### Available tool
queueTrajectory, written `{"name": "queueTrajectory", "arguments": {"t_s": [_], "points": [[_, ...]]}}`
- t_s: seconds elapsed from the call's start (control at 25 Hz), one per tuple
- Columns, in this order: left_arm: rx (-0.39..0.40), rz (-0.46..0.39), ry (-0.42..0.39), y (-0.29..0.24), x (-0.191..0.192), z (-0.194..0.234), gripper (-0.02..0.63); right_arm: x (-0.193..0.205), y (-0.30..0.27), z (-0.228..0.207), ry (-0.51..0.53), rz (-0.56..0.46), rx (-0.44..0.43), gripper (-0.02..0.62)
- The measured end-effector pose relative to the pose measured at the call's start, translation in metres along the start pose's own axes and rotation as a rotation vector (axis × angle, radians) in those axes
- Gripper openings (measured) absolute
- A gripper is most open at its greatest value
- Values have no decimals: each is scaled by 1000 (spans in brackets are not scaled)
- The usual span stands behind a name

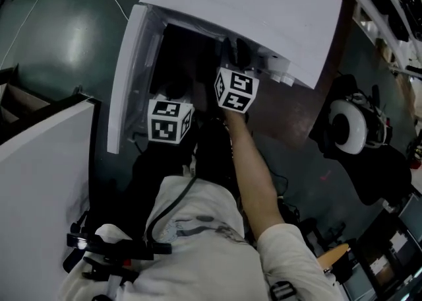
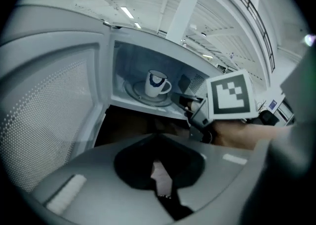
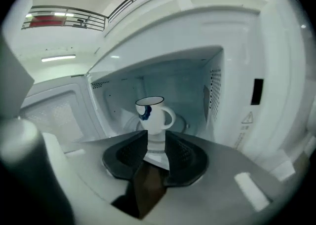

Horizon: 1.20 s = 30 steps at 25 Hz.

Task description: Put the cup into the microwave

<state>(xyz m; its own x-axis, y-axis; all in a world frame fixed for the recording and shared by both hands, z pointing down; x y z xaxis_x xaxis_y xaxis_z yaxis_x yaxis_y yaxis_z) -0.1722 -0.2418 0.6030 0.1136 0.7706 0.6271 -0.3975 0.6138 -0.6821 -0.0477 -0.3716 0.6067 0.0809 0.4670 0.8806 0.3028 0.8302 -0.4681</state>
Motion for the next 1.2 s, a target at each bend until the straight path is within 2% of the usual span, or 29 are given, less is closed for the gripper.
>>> {"name": "queueTrajectory", "arguments": {"t_s": [0.16, 0.32, 0.44, 0.56, 0.76, 0.96, 1.2], "points": [[27, -20, -32, 7, -5, -10, -1, 5, 50, 7, 47, 22, -26, 1], [40, -35, -84, 18, -6, -23, -2, 11, 106, 10, 66, 33, -30, 2], [75, -98, -110, 30, -9, -35, -2, 9, 140, 11, 50, 11, -4, 2], [119, -148, -125, 42, -13, -48, -2, 4, 164, 12, 34, -14, 15, 2], [150, -166, -160, 53, -5, -65, -2, 12, 190, 14, 20, -27, 5, 2], [132, -178, -168, 66, 15, -79, -2, 30, 223, 13, 6, -16, -50, 2], [98, -286, -203, 100, 42, -118, -2, 50, 284, -1, -4, -66, -51, 2]]}}
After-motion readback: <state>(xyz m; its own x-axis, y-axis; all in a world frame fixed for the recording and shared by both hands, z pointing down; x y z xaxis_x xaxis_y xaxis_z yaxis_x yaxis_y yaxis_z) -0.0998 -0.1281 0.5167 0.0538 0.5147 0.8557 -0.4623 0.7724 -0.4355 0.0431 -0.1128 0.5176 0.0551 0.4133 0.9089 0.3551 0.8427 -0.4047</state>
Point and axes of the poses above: the fingertips, and each gripper's own axes: y backward along the fingers, z to its left, x out of its underside, the point moved 6 cm from there along y, backward along the fingers, and after that the axes turned 5 degrees about x, right-handed, at the moved point
